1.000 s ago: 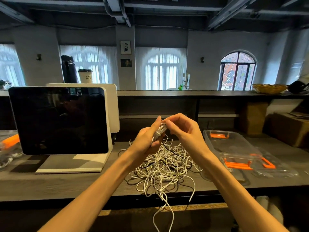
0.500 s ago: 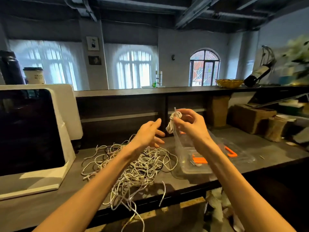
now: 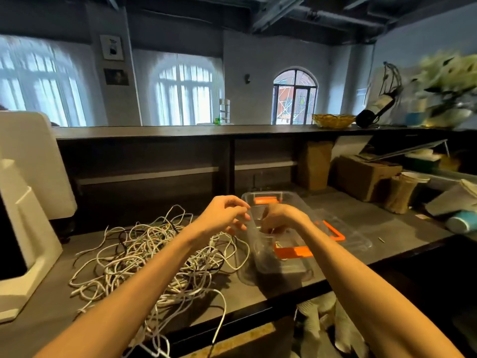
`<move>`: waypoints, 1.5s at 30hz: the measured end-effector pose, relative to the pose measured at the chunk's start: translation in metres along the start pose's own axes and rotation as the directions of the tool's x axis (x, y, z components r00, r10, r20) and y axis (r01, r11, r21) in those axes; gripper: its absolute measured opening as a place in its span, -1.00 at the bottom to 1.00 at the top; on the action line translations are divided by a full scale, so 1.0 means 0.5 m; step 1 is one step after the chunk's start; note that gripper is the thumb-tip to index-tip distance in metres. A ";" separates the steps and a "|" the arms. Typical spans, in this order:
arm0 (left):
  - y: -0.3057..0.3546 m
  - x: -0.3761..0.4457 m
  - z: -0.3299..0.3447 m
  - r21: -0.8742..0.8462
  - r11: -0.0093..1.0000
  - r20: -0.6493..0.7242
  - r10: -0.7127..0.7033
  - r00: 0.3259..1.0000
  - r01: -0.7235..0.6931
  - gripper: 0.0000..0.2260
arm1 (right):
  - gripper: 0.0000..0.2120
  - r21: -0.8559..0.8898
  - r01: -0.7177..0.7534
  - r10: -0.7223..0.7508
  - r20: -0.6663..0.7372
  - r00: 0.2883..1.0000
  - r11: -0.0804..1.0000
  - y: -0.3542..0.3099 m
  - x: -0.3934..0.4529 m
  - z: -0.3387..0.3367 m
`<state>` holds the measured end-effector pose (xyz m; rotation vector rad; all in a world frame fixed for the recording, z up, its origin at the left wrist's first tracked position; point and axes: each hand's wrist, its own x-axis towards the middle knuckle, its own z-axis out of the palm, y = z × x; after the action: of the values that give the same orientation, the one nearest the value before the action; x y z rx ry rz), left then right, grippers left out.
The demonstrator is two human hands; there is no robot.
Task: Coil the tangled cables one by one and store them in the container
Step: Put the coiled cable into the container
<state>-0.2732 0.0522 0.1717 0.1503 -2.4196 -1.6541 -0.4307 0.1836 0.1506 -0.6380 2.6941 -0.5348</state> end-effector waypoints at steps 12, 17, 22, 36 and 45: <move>-0.040 -0.032 -0.048 0.008 1.000 0.009 -0.027 1.000 0.027 -0.85 | -0.84 0.079 0.099 -0.082 -0.189 0.978 0.992 -0.026 -0.024 -0.013; 0.001 -0.074 -0.065 0.041 0.999 -0.028 0.008 1.000 -0.007 -0.85 | -0.84 0.129 0.284 -0.241 -0.270 0.932 0.950 -0.096 -0.132 -0.050; 0.043 -0.146 -0.093 0.064 0.998 -0.077 0.033 0.996 -0.028 -0.86 | -0.80 0.120 0.388 -0.352 -0.244 0.904 0.914 -0.156 -0.249 -0.055; -0.171 -0.433 -0.128 0.121 0.970 -0.108 -0.197 0.974 0.209 -0.89 | -0.80 0.041 0.398 -0.399 0.152 0.904 0.917 -0.162 -0.379 0.303; -0.248 -0.476 -0.131 0.111 0.937 -0.063 -0.327 0.943 0.332 -0.86 | -0.57 -0.429 0.345 -0.400 -0.044 0.915 0.835 -0.099 -0.335 0.336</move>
<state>-0.0309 -0.0052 0.0526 0.6374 -2.5693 -1.6057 -0.2056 0.1757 0.0608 -1.3094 2.8383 -0.0812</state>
